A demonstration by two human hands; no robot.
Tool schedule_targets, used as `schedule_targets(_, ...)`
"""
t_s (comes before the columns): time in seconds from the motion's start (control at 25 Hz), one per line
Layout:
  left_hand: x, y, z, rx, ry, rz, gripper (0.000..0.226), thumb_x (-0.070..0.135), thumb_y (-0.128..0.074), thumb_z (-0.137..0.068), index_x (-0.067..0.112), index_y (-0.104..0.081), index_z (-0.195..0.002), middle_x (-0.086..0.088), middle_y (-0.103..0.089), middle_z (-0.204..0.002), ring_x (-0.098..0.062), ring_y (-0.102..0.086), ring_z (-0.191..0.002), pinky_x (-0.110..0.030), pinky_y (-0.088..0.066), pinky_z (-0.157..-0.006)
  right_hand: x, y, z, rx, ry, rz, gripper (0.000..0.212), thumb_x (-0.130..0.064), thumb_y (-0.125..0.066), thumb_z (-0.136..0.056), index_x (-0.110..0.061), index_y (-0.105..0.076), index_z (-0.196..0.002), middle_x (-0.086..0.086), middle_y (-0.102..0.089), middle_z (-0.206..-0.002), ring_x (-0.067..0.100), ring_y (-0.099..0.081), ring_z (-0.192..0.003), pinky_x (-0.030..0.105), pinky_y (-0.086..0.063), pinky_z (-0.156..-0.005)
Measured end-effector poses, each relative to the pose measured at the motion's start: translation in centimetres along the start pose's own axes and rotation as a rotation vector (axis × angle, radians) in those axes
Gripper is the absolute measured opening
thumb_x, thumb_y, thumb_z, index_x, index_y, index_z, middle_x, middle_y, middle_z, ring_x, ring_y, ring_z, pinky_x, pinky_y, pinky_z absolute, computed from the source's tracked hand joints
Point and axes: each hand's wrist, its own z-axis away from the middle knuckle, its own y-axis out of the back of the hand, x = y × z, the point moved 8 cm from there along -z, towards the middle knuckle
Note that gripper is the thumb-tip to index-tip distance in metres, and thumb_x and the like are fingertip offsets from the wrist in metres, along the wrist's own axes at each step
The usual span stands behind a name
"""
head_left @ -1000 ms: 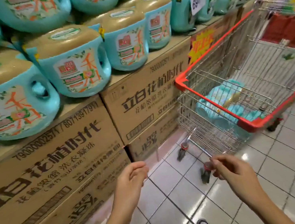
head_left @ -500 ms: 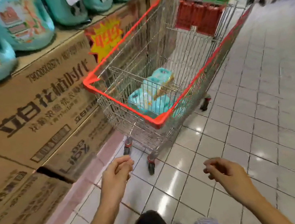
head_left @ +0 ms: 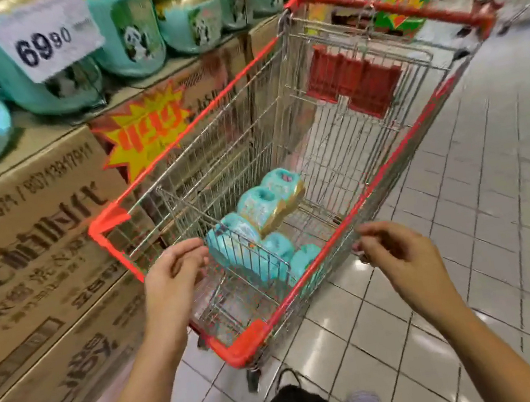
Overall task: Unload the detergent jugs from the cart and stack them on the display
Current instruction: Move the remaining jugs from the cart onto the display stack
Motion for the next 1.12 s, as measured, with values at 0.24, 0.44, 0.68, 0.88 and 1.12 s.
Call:
schedule_targets(0.24,2.9,-8.7,-10.5,-0.004,0.013,-0.045,0.019,0.004,-0.057,-0.092,0.019,-0.067,-0.097,-0.002,-0.070,-0.086,0.003,-0.063,-0.068,-0.009,-0.049,-0.061,-2.6,-0.1,-17.5,-0.050,0.057,0.044,0.022,-0.009,-0.059,-0.091,-0.030,-0.065,-0.089,0.010,-0.071,-0.083,0.011,-0.068,-0.070,0.026,-0.055,-0.068)
schedule_targets(0.44,-0.7,-16.2,-19.1,0.067,0.130,-0.060,0.017,0.003,-0.058,-0.091,0.014,-0.067,-0.099,-0.006,-0.068,-0.086,-0.009,-0.059,-0.071,-0.019,-0.047,-0.064,3.0,-2.8,-32.6,-0.193,-0.021,0.125,0.016,-0.003,-0.055,-0.092,-0.016,-0.066,-0.093,0.008,-0.069,-0.082,0.011,-0.064,-0.068,0.023,-0.053,-0.063)
schedule_targets(0.68,-9.7,-23.2,-28.1,0.268,0.358,-0.053,0.022,0.005,-0.055,-0.092,0.005,-0.064,-0.112,-0.001,-0.062,-0.077,-0.010,-0.055,-0.068,-0.019,-0.043,-0.061,13.2,-7.6,-47.5,-0.416,-0.058,0.375,0.012,-0.003,-0.054,-0.089,-0.010,-0.064,-0.088,0.024,-0.068,-0.088,0.029,-0.061,-0.077,0.050,-0.053,-0.077)
schedule_targets(0.88,-17.3,-28.1,-33.3,0.336,0.470,-0.068,0.024,0.016,-0.062,-0.078,0.005,-0.067,-0.098,-0.011,-0.061,-0.087,-0.020,-0.053,-0.073,-0.027,-0.045,-0.067,23.2,-11.8,-54.0,-0.560,-0.116,0.563,0.011,-0.010,-0.060,-0.088,-0.004,-0.064,-0.097,0.018,-0.068,-0.088,0.033,-0.063,-0.086,0.037,-0.048,-0.075)
schedule_targets(1.12,-29.7,-28.8,-37.2,0.364,0.535,-0.253,0.020,-0.006,-0.056,-0.091,-0.014,-0.062,-0.109,-0.014,-0.061,-0.091,-0.015,-0.052,-0.078,-0.010,-0.041,-0.067,35.2,-17.9,-56.5,-0.638,-0.244,0.509,0.035,-0.005,-0.063,-0.089,0.009,-0.051,-0.119,0.006,-0.061,-0.086,0.008,-0.054,-0.068,0.004,-0.039,-0.053)
